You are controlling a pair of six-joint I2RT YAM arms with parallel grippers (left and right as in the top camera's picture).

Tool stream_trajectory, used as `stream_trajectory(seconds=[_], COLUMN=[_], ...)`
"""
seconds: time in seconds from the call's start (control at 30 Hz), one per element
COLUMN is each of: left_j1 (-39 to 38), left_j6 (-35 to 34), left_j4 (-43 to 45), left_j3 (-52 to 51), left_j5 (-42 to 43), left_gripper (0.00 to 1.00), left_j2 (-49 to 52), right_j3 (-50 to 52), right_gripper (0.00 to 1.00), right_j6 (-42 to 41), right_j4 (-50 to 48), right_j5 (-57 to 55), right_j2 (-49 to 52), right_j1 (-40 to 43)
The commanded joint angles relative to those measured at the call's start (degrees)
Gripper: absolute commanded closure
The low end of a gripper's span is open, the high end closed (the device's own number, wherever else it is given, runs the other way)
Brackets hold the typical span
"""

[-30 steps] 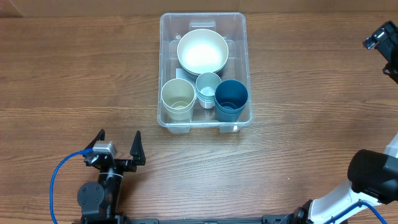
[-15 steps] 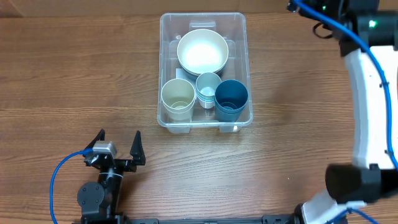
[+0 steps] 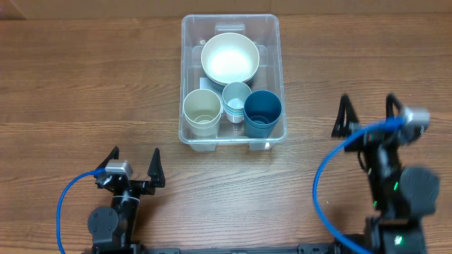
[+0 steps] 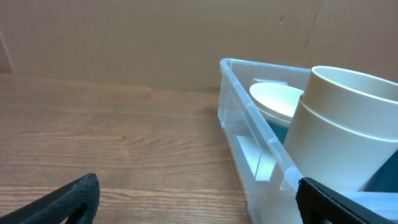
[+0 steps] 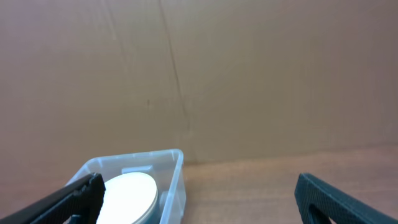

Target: Pack container

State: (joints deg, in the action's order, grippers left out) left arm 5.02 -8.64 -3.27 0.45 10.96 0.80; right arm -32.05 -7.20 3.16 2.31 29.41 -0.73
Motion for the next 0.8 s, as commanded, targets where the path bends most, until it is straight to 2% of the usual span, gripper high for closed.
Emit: stream_trajectory(seconds=[0.0,0.1,0.27,0.43,0.77], left_j1=[0.59,0.59,0.59,0.59,0.59], left_j6=[-0.57,-0.57,-0.57,-0.57,-0.57], left_j4=[0.04,0.04,0.04,0.04,0.04], left_j3=[-0.17,-0.17,-0.17,-0.17,-0.17], left_j5=[0.66,0.66,0.66,0.66,0.66], left_gripper=[0.0,0.0,0.0,0.0,0.0], left_j2=[-0.55,-0.55,-0.55,-0.55,-0.55], right_j3=[13.16,21.9,27.67,28.24,28.24], right_gripper=[0.0,0.0,0.0,0.0,0.0], right_j6=[0.42,0.42,0.42,0.42,0.13], right_j4=[0.09,0.13,3.04,9.05,9.25], right_j5=[0.42,2.69,3.82,3.8,3.82], right_j2=[-13.14,-21.22,-25.07,-27.26,-29.27], right_j1=[0.2,0.2,0.2,0.2,0.2])
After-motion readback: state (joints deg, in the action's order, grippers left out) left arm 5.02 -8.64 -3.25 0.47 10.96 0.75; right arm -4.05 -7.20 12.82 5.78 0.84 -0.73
